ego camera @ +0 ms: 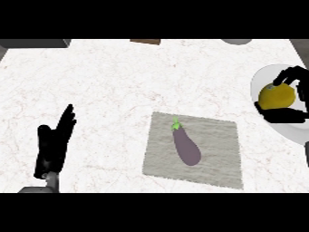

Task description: Pick the lemon from the placemat and place it in the plate

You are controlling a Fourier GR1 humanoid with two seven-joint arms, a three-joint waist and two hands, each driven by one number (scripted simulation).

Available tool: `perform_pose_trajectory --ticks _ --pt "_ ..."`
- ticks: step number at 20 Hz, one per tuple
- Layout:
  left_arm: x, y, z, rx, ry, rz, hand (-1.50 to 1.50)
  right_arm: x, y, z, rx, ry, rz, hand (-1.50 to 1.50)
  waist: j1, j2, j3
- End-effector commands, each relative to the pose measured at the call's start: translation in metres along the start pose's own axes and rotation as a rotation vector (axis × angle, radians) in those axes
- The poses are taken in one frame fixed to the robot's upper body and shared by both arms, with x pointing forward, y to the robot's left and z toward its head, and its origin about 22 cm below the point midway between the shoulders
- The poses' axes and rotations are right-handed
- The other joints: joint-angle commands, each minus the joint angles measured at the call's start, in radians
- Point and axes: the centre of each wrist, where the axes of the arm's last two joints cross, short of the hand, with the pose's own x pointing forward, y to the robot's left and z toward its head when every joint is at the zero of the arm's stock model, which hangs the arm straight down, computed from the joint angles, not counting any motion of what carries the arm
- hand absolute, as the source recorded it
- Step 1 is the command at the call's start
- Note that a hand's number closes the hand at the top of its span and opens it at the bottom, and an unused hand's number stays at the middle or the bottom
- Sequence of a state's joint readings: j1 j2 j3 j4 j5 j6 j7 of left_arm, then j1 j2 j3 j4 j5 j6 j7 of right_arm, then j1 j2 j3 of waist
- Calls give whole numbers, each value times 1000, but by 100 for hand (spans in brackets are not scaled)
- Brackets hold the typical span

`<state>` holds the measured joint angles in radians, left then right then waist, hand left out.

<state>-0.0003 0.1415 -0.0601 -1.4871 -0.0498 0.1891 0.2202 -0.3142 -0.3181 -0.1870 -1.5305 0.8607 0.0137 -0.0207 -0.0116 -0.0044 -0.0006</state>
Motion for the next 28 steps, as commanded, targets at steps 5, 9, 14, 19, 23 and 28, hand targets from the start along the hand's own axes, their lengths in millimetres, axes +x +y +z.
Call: perform_pose_trajectory --ticks 5,9,14,19,23,28 --pt "4 4 -9 -2 -23 14 0 -19 -32 -26 -99 178 1 150 16 5 0" --pt "7 0 -7 -19 -14 1 0 -83 -39 -19 -85 236 -1 150 20 7 1" --pt "10 1 5 -6 -23 16 0 -108 -42 -40 -36 267 16 150 26 7 1" --pt "12 -11 -10 -27 -21 -3 0 -117 -22 -55 44 308 70 150 28 9 1" --pt "4 -8 -2 -47 -18 8 0 -136 -11 -49 207 346 32 150 43 14 2" --pt "18 0 -5 -37 -26 -11 0 -168 -12 -23 419 425 62 150 52 17 4"
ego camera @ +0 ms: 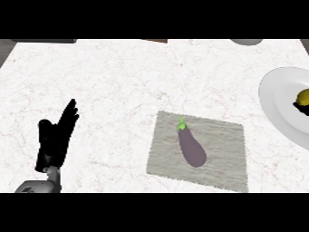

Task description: Pick the lemon from the placemat and place it in the plate

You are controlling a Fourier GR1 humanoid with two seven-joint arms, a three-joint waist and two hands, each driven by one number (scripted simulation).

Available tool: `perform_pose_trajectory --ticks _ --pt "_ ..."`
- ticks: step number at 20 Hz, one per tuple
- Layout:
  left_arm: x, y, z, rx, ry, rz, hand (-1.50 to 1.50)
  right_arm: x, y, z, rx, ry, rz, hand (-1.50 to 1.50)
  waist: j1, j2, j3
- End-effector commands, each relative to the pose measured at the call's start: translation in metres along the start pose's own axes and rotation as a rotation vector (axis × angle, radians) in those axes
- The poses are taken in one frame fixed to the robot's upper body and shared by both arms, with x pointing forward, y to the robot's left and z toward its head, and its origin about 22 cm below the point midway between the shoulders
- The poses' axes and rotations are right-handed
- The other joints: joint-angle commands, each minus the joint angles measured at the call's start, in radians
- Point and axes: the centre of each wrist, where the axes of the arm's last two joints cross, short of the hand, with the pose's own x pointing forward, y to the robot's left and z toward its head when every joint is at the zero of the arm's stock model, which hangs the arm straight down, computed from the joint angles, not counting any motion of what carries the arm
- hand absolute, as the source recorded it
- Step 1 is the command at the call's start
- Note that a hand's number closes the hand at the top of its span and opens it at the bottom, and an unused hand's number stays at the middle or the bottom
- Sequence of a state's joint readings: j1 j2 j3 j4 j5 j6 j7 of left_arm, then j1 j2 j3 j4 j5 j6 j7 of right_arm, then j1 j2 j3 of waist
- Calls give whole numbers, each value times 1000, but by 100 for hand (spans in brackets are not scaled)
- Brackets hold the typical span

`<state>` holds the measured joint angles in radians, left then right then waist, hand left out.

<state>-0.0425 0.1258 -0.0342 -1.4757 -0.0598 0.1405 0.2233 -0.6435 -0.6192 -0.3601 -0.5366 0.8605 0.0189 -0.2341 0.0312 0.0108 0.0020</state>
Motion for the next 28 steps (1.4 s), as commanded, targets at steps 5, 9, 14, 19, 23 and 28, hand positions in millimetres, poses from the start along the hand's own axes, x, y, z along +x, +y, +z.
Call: perform_pose_trajectory --ticks 5,9,14,19,23,28 --pt "8 -9 -3 -7 -11 -15 0 -40 -7 9 188 -43 -33 -150 4 2 2" --pt "-5 -7 -1 0 -2 -13 0 -30 -13 2 109 -225 -223 -150 -6 -2 1" --pt "-8 2 -2 15 18 3 0 -32 -14 1 -44 -310 -649 -150 -18 -5 2" --pt "-11 -6 -6 -5 1 2 0 -60 -32 15 -36 -291 -808 -150 -7 3 1" --pt "-4 25 -4 13 -8 -14 0 -96 -54 40 -31 -310 -860 -150 1 3 2" --pt "-9 -2 0 6 3 -1 0 -99 -15 45 -21 -364 -876 -150 -1 2 3"
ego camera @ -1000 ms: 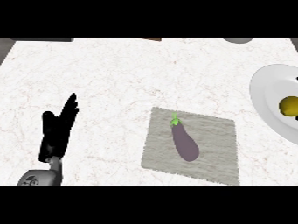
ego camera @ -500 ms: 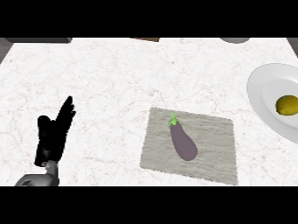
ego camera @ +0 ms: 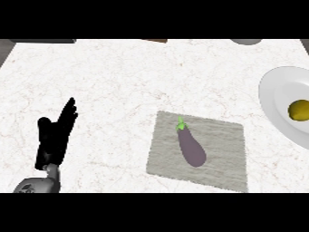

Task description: Pick the lemon from the placemat and place it in the plate

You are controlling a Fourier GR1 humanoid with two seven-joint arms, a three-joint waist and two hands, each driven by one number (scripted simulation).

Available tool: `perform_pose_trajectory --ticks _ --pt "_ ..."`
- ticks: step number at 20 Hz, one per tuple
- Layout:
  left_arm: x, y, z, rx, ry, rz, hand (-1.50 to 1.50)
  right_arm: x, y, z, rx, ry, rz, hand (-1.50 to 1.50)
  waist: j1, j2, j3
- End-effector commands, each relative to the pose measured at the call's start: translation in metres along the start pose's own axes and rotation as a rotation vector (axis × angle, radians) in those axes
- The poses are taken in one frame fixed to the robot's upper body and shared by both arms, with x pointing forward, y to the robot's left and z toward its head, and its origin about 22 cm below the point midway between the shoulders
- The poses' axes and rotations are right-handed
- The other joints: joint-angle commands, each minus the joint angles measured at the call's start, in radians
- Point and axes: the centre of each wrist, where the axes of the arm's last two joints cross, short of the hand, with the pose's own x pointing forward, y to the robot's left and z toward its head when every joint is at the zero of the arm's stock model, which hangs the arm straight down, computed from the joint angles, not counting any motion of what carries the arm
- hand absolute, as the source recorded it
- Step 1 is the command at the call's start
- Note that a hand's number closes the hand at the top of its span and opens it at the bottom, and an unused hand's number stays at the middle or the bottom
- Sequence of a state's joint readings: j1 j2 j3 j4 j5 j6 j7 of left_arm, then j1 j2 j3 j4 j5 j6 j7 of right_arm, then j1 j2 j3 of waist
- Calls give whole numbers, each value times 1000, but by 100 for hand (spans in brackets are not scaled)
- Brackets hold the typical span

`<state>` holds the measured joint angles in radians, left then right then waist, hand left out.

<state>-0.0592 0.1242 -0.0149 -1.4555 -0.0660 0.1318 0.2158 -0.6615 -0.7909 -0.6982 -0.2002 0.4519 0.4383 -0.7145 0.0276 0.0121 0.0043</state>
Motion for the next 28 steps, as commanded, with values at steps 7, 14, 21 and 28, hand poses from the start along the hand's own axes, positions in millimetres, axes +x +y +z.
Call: perform_pose_trajectory --ticks 7,14,21,28 --pt "-8 -2 9 -7 11 -8 0 -11 6 8 31 -87 -38 -150 0 -2 -1" --pt "2 -16 -10 -2 7 0 0 -17 26 0 -7 -33 63 -150 3 1 0" --pt "-2 -19 10 -17 -2 18 0 -21 6 18 -34 8 85 -150 9 1 0" --pt "4 -11 1 -16 -9 6 0 -26 -6 33 -66 28 127 -150 10 4 2"
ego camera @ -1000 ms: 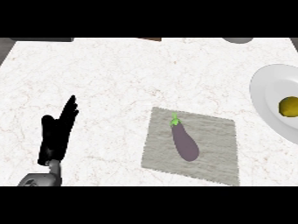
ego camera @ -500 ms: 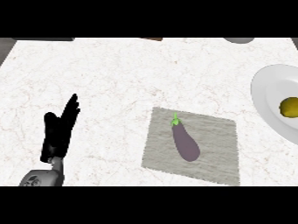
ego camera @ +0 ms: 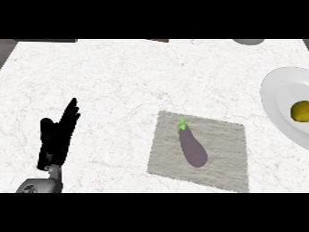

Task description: Pick the lemon from the placemat and place it in the plate

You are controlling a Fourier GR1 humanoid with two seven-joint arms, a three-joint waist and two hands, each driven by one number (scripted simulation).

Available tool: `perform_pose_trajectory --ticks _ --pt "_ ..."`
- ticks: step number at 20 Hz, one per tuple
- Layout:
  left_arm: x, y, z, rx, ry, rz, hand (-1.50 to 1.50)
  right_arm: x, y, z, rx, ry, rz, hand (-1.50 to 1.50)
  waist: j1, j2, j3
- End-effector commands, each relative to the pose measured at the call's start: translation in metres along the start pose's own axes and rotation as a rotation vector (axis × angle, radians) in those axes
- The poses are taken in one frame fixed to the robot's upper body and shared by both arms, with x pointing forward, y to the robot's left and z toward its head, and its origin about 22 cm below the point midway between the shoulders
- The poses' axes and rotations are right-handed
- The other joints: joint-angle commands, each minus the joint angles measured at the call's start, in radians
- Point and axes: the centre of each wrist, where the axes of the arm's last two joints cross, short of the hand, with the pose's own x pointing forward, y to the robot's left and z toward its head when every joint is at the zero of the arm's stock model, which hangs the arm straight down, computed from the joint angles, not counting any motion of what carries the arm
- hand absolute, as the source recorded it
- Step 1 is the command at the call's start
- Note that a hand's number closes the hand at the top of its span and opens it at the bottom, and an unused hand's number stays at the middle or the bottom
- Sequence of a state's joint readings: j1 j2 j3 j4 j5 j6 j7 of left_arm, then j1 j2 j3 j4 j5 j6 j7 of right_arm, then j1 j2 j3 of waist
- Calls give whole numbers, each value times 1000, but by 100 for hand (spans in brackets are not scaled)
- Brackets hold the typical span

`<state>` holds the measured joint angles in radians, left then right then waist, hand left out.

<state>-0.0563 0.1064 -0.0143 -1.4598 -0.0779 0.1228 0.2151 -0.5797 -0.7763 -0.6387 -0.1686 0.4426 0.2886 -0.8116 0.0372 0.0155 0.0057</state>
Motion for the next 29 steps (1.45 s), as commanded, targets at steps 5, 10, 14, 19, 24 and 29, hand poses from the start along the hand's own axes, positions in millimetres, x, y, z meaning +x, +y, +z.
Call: perform_pose_trajectory --ticks 5,10,14,19,24,29 --pt "6 -5 -8 17 -6 5 0 -3 -20 15 -36 18 37 -150 -1 3 1" --pt "11 -2 -7 -12 -13 -4 0 -3 -26 19 -80 35 26 -150 5 4 2" --pt "0 -5 -6 12 2 3 0 -11 -33 34 -100 17 23 -150 4 7 3" --pt "-5 -22 -3 -13 -15 12 0 2 -57 35 -169 40 44 -150 6 7 4" --pt "-8 -19 6 -18 -4 11 0 -7 -59 50 -223 57 47 -150 11 7 6" --pt "-5 -19 3 -28 -5 6 0 -2 -61 45 -212 87 107 -150 21 12 6"
